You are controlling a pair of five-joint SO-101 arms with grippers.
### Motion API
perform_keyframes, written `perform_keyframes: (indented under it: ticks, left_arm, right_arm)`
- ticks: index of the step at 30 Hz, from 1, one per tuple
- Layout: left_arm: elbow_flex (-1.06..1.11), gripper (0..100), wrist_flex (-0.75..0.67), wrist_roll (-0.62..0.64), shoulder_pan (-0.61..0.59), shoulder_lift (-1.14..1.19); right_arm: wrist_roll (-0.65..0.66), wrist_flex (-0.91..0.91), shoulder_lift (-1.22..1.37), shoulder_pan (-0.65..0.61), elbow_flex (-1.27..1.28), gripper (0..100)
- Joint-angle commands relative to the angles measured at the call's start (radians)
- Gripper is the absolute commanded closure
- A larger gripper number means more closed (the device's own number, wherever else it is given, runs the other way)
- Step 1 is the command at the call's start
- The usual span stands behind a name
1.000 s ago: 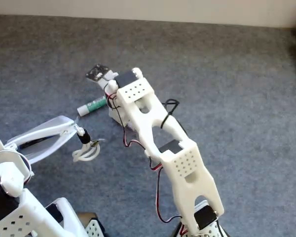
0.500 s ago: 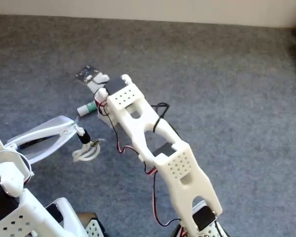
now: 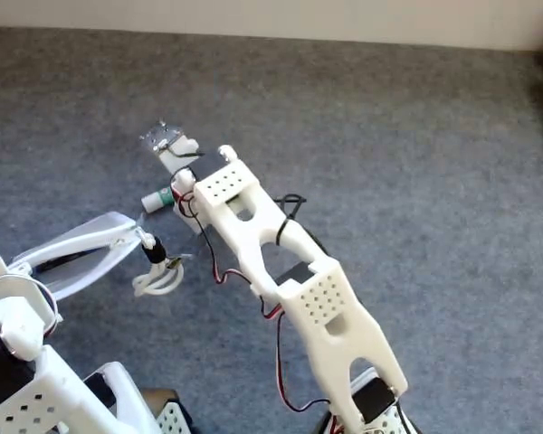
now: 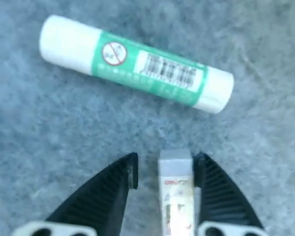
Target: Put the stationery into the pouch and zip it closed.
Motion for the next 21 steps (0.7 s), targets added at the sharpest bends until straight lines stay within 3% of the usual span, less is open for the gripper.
perform_keyframes:
  ticks: [1, 8, 13, 21]
  left_arm:
    - [0.002, 99, -0.005, -0.008, -0.001, 0.024]
    - [0.002, 99, -0.003, -0.008, -0.001, 0.024]
    - [0.002, 99, -0.003, -0.008, -0.001, 0.024]
    - [0.002, 99, -0.003, -0.008, -0.001, 0.024]
  right_arm:
    - [-0.012, -0.01, -0.004, 0.012, -0.025, 87.5]
    - [0.04, 0.077, -0.005, 0.024, -0.045, 88.5]
    - [0.038, 0.228, -0.004, 0.025, -0.185, 99.8]
    - [0.037, 0.466, 0.001, 0.03, -0.403, 99.3]
